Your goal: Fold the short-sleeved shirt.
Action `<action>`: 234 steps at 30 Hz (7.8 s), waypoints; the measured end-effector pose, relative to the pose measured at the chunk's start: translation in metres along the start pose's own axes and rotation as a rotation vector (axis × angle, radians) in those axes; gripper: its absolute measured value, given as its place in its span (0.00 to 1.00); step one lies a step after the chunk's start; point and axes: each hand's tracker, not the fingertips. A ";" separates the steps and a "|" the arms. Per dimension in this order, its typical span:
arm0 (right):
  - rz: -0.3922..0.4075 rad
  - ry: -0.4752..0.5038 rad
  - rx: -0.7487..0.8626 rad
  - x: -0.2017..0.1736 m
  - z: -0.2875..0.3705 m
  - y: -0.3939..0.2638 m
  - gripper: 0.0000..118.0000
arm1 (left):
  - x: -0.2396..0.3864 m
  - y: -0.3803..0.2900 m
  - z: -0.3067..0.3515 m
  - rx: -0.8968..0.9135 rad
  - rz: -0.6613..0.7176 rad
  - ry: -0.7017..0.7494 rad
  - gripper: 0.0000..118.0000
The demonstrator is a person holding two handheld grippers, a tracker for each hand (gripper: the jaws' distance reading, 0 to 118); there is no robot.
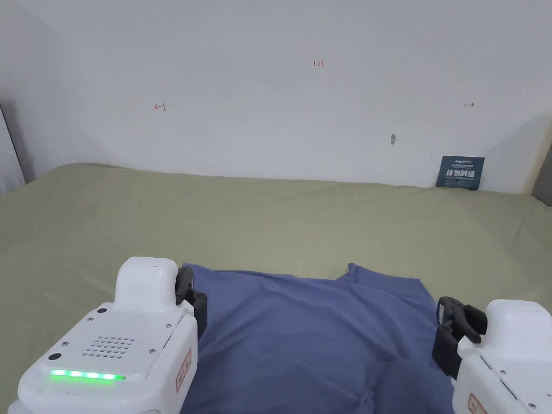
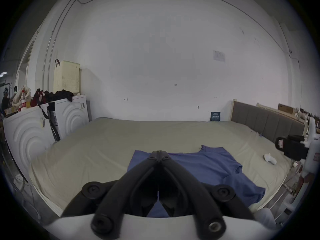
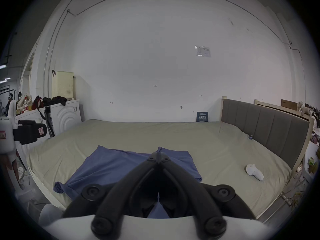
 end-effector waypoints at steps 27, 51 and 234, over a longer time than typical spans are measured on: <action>-0.072 -0.090 -0.390 0.058 -0.010 -0.122 0.01 | -0.114 -0.141 -0.103 -0.737 0.157 -0.026 0.96; -0.180 -0.020 -0.775 0.130 -0.056 -0.157 0.06 | -0.120 -0.135 -0.084 -0.746 0.215 -0.049 0.02; -0.004 -0.047 -0.909 0.161 -0.326 -0.113 0.87 | -0.089 -0.103 -0.315 -0.789 0.088 0.013 0.02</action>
